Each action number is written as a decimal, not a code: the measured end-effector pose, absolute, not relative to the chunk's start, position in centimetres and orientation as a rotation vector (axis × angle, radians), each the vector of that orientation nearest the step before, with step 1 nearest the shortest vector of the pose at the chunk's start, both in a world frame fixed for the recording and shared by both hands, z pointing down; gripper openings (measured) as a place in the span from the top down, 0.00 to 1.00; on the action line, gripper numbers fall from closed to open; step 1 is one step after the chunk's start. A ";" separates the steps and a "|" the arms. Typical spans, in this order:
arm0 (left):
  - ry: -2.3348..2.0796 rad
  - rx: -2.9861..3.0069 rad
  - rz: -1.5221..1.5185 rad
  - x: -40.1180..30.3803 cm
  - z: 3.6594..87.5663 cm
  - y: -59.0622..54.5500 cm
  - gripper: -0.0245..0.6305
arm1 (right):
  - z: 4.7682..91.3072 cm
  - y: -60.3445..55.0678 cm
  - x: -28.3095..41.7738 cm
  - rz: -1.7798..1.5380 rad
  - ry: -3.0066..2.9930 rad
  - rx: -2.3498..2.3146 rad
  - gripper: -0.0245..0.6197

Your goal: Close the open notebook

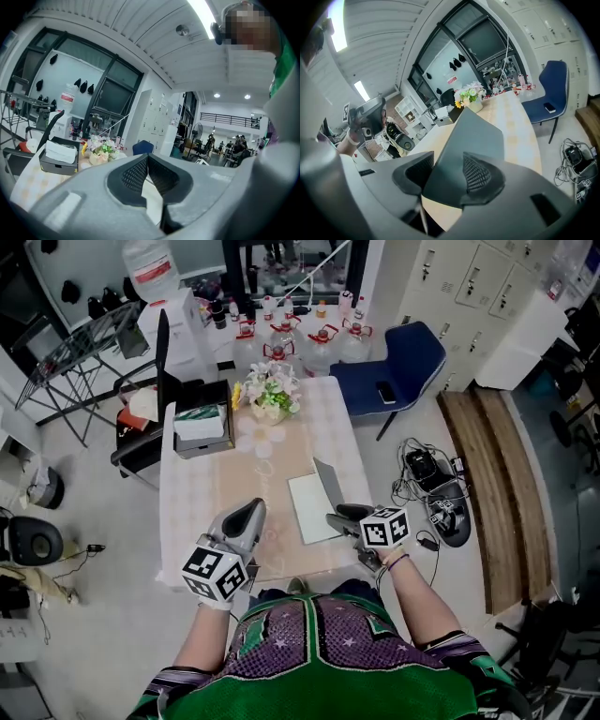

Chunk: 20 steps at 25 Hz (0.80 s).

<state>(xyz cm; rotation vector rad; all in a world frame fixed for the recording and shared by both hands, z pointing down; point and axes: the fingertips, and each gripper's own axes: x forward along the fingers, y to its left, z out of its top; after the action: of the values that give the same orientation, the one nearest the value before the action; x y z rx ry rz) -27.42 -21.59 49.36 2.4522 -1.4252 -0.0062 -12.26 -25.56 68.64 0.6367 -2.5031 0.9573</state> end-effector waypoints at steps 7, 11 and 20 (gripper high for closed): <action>-1.399 2.472 -0.015 -28.7 49.3 -21.4 0.94 | 68.4 -22.7 -15.4 0.908 -2.512 0.504 0.67; -1.405 2.466 -0.019 -29.6 49.3 -21.1 0.94 | 68.4 -22.3 -16.5 0.900 -2.507 0.477 0.67; -1.436 2.453 -0.038 -30.7 49.1 -21.7 0.94 | 67.6 -24.2 -15.8 0.865 -2.512 0.552 0.67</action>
<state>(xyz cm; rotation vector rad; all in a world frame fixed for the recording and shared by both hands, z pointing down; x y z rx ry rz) -30.71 -21.73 49.08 2.4531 -1.4365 -0.0380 -15.75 -24.16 67.59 0.5515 -2.5123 0.8647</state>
